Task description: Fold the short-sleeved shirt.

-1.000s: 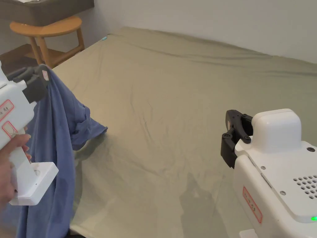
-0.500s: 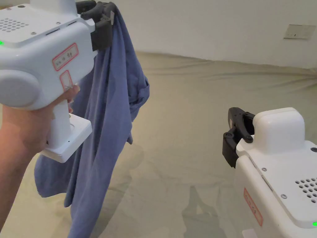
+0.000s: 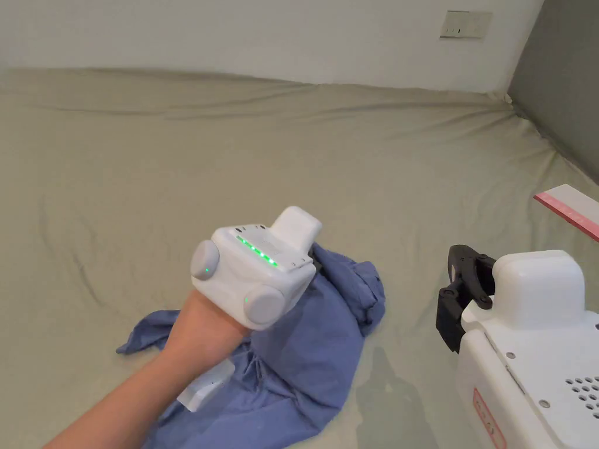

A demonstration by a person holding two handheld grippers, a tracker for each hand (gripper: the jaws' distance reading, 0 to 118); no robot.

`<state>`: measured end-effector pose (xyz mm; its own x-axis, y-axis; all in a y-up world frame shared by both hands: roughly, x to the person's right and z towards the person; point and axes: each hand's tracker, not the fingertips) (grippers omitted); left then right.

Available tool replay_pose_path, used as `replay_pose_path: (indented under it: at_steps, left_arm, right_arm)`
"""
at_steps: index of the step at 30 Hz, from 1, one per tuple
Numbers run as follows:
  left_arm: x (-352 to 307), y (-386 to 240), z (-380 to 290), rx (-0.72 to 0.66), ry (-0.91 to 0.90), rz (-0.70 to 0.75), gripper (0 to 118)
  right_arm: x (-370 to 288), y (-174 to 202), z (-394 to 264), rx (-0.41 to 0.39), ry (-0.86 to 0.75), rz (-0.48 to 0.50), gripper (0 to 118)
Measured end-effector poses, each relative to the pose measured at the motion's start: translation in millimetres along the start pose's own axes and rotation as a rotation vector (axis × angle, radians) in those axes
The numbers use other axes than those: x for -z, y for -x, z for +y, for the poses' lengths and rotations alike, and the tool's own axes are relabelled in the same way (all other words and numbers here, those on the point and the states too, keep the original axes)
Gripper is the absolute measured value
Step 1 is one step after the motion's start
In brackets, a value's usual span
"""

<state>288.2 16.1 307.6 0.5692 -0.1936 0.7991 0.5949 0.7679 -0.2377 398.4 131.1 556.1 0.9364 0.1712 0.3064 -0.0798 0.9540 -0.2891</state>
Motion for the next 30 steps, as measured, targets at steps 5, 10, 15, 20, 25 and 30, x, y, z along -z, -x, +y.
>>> replay_pose_path:
  at_steps: [5, 10, 15, 20, 25, 30]
  left_arm:
    - [42, -23, -50, -0.011, 0.175, -0.006, 0]
    - [21, -8, -62, -0.147, 0.159, -0.020, 92]
    - [-48, 24, -46, -0.265, -0.016, 0.041, 117]
    - [-145, 55, -26, -0.449, -0.252, 0.175, 116]
    - [-239, 57, -23, -0.432, -0.437, 0.367, 107]
    - [-280, 40, -36, -0.337, -0.473, 0.555, 16]
  right_arm:
    - [12, -14, -16, -0.015, 0.051, -0.015, 1]
    - [26, -19, -22, -0.024, 0.082, -0.007, 1]
    - [29, -14, -10, -0.049, 0.059, 0.014, 1]
    - [27, -1, 18, -0.048, -0.007, 0.042, 1]
    - [19, 22, 46, -0.061, -0.082, 0.079, 1]
    - [7, 46, 59, -0.055, -0.137, 0.119, 1]
